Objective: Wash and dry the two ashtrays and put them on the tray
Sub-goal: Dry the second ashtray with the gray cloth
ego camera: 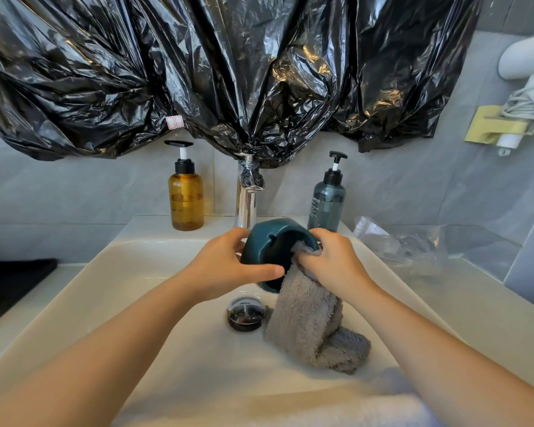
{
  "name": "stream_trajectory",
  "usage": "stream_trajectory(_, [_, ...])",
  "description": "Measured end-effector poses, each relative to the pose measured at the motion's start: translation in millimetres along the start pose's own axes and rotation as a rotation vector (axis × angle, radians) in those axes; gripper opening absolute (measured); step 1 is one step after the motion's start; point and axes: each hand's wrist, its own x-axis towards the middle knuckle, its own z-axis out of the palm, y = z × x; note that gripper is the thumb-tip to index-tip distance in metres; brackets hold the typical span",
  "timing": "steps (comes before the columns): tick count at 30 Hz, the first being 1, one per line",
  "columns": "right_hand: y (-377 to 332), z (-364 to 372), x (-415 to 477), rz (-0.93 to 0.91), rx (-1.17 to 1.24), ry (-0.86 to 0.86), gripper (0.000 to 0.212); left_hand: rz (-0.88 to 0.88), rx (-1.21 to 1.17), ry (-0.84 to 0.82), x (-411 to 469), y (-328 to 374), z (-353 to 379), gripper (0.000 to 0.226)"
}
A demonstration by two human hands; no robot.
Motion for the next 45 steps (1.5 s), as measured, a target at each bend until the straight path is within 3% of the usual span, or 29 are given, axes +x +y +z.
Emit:
stream_trajectory(2, [3.0, 0.9, 2.5, 0.060, 0.084, 0.040, 0.011, 0.009, 0.033, -0.029, -1.0, 1.4, 4.3, 0.066])
stream_trajectory(6, [5.6, 3.1, 3.2, 0.144, 0.173, 0.005, 0.008, 0.043, -0.062, 0.067, 0.2, 1.4, 9.5, 0.051])
stream_trajectory(9, [8.8, 7.1, 2.6, 0.098, 0.022, -0.044, 0.011, 0.055, 0.007, 0.064, 0.0, 0.6, 11.5, 0.050])
stream_trajectory(16, [0.5, -2.5, 1.6, -0.068, -0.312, 0.018, 0.021, 0.052, 0.203, -0.014, 0.0, 5.3, 6.7, 0.052])
stream_trajectory(19, [0.6, 0.3, 0.6, -0.016, -0.159, 0.007, 0.008, 0.041, 0.118, 0.057, 0.3, 0.1, 5.3, 0.040])
stream_trajectory(23, [5.5, 4.6, 2.8, 0.168, 0.101, -0.015, 0.009, -0.013, -0.123, 0.139, 1.1, -1.3, 6.6, 0.052])
stream_trajectory(27, [8.8, 9.3, 3.2, 0.270, 0.223, 0.001, 0.011, 0.012, -0.101, 0.129, 1.5, 3.7, 13.4, 0.043])
stream_trajectory(30, [4.6, 10.4, 2.4, 0.193, 0.134, -0.004, 0.008, 0.060, -0.142, 0.152, 1.9, 4.9, 12.9, 0.035])
stream_trajectory(34, [1.2, 5.1, 2.1, 0.081, -0.119, 0.011, 0.016, 0.100, -0.015, 0.085, 1.0, 6.4, 5.9, 0.026])
stream_trajectory(36, [-0.4, 0.0, 1.1, 0.028, -0.199, 0.024, 0.031, 0.103, 0.073, 0.041, 0.0, 8.8, 2.4, 0.023])
stream_trajectory(39, [-1.7, -1.7, 0.0, -0.041, -0.254, 0.018, 0.030, 0.096, 0.125, 0.012, -1.5, 8.0, 2.4, 0.025])
stream_trajectory(45, [9.8, 2.4, 4.6, 0.161, 0.012, 0.004, 0.022, -0.041, -0.160, 0.070, 0.6, -1.2, 7.7, 0.063])
